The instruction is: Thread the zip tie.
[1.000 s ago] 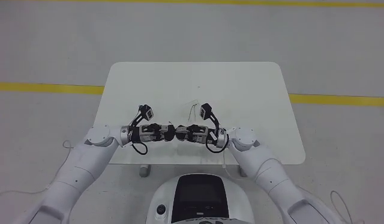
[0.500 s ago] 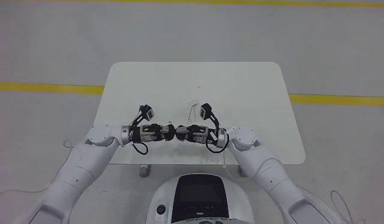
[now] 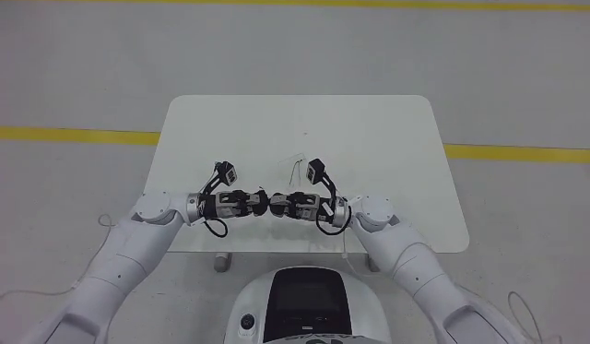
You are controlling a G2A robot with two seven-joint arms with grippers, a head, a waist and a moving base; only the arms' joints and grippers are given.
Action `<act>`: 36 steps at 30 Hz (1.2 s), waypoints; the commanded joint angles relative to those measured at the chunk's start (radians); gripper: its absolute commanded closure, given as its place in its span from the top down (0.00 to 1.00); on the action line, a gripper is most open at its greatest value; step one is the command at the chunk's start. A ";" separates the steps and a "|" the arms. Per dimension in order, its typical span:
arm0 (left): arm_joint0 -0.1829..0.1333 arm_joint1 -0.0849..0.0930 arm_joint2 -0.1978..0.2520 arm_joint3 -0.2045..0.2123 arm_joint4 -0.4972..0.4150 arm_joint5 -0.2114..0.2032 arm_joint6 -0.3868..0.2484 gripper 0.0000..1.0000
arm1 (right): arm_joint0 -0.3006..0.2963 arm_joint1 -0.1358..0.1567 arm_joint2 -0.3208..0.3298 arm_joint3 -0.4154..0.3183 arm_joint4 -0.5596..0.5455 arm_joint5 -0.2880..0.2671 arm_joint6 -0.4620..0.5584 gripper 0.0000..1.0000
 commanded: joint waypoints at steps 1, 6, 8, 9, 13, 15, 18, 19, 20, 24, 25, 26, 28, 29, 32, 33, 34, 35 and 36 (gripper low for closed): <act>0.000 0.000 -0.001 0.002 -0.002 -0.003 -0.004 0.00 | 0.000 0.001 0.000 0.000 0.001 0.000 -0.001 0.22; 0.002 0.002 -0.006 0.003 -0.008 -0.012 -0.015 0.00 | -0.004 0.004 0.004 -0.005 0.009 -0.005 -0.003 1.00; 0.003 0.003 -0.009 0.002 -0.011 -0.014 -0.019 0.00 | -0.006 0.005 0.008 -0.008 0.014 -0.008 -0.003 1.00; 0.004 0.003 -0.010 0.002 -0.012 -0.016 -0.021 0.00 | -0.007 0.007 0.010 -0.009 0.017 -0.009 -0.001 1.00; 0.008 0.005 -0.016 0.001 -0.018 -0.020 -0.029 0.00 | -0.013 0.011 0.019 -0.014 0.026 -0.012 -0.002 1.00; 0.009 0.006 -0.019 0.002 -0.021 -0.023 -0.033 0.00 | -0.016 0.013 0.025 -0.016 0.034 -0.016 -0.004 1.00; 0.019 0.004 -0.022 -0.012 -0.116 0.000 -0.114 0.00 | -0.016 0.013 0.025 -0.016 0.034 -0.016 -0.004 1.00; 0.019 0.003 -0.023 -0.015 -0.129 0.005 -0.129 0.00 | -0.016 0.013 0.025 -0.016 0.034 -0.016 -0.004 1.00; 0.019 0.003 -0.023 -0.015 -0.129 0.005 -0.129 0.00 | -0.016 0.013 0.025 -0.016 0.034 -0.016 -0.004 1.00; 0.019 0.003 -0.023 -0.015 -0.129 0.005 -0.129 0.00 | -0.016 0.013 0.025 -0.016 0.034 -0.016 -0.004 1.00; 0.019 0.003 -0.023 -0.015 -0.129 0.005 -0.129 0.00 | -0.016 0.013 0.025 -0.016 0.034 -0.016 -0.004 1.00; 0.019 0.003 -0.023 -0.015 -0.129 0.005 -0.129 0.00 | -0.016 0.013 0.025 -0.016 0.034 -0.016 -0.004 1.00; 0.020 0.003 -0.024 -0.014 -0.096 -0.022 -0.068 0.00 | -0.016 0.013 0.025 -0.016 0.034 -0.016 -0.004 1.00; 0.020 0.001 -0.031 -0.002 -0.110 -0.039 -0.046 0.00 | -0.016 0.013 0.025 -0.016 0.034 -0.016 -0.004 1.00; 0.020 -0.006 -0.074 0.030 -0.186 -0.039 -0.065 0.00 | -0.016 0.013 0.025 -0.016 0.034 -0.016 -0.004 1.00; 0.020 -0.009 -0.092 0.042 -0.199 -0.039 -0.077 0.00 | -0.016 0.013 0.025 -0.016 0.034 -0.016 -0.004 1.00; 0.021 -0.012 -0.108 0.056 -0.207 -0.039 -0.092 0.00 | -0.016 0.013 0.025 -0.016 0.034 -0.016 -0.004 1.00; 0.022 -0.015 -0.124 0.068 -0.219 -0.039 -0.106 0.00 | -0.016 0.013 0.025 -0.016 0.034 -0.016 -0.004 1.00; 0.022 -0.020 -0.147 0.091 -0.230 -0.039 -0.126 0.00 | -0.016 0.013 0.025 -0.016 0.034 -0.016 -0.004 1.00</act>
